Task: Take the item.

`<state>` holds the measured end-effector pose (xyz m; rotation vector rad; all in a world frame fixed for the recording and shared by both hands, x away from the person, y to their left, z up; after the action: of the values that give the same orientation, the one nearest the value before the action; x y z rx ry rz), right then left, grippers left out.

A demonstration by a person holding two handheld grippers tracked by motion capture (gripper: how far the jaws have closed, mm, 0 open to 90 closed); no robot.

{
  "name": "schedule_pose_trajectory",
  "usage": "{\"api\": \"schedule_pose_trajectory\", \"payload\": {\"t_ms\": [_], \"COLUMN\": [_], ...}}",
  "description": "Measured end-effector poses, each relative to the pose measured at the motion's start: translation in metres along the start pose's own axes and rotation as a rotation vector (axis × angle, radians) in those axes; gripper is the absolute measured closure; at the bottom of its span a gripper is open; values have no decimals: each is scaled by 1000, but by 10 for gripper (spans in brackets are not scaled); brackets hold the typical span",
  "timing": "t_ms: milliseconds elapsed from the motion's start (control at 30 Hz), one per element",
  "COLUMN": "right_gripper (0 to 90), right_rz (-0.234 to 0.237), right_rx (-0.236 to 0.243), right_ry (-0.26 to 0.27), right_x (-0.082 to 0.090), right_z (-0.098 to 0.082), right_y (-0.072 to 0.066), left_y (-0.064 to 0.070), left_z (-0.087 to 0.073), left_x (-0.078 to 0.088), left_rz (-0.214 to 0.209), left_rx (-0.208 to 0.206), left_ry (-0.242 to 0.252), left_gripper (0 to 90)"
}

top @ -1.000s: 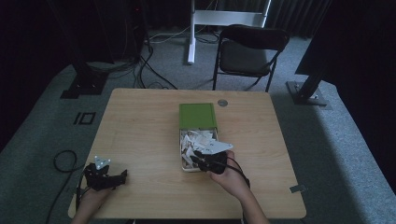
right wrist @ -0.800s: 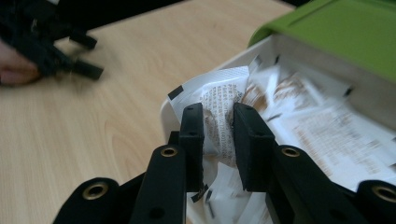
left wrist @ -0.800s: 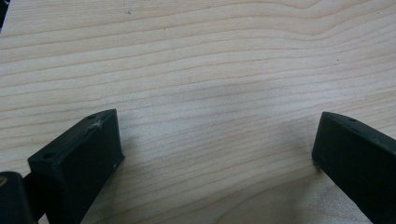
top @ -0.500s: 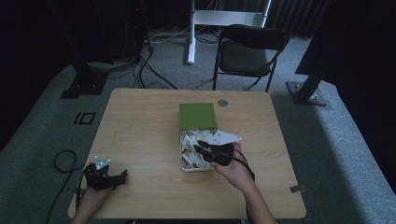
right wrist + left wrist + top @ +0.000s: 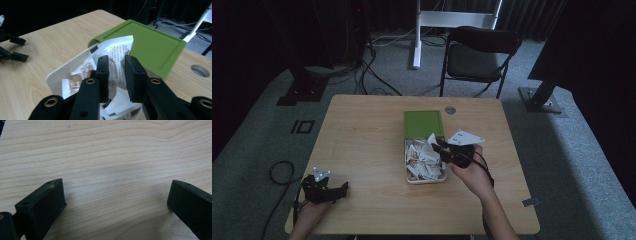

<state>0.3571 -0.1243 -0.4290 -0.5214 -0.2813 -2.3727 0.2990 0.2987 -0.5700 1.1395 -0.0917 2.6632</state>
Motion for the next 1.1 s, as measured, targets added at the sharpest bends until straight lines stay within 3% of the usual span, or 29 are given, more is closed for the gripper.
{"api": "schedule_pose_trajectory", "payload": {"t_ms": [733, 1100], "right_gripper": [747, 746], "right_rz": [-163, -269], "right_rx": [-87, -164], "right_ry": [3, -37], "right_x": [16, 12], "right_z": [-21, -55], "right_y": [51, 82], "left_y": [0, 0], "left_z": [0, 0], "left_x": [0, 0], "left_rz": [0, 0], "left_rx": [1, 0], "left_ry": [0, -1], "left_gripper": [23, 23]}}
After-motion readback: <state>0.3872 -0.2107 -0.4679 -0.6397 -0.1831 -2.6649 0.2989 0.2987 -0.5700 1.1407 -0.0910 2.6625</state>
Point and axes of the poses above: each handheld gripper's, and its own axes: x roughly backward along the jaws, z roughly out of its top, y roughly to its right, the point moved 3 cm from there along -x, roughly forward along the jaws, and after that the axes turned 4 degrees about -z, right-handed, at the moved point
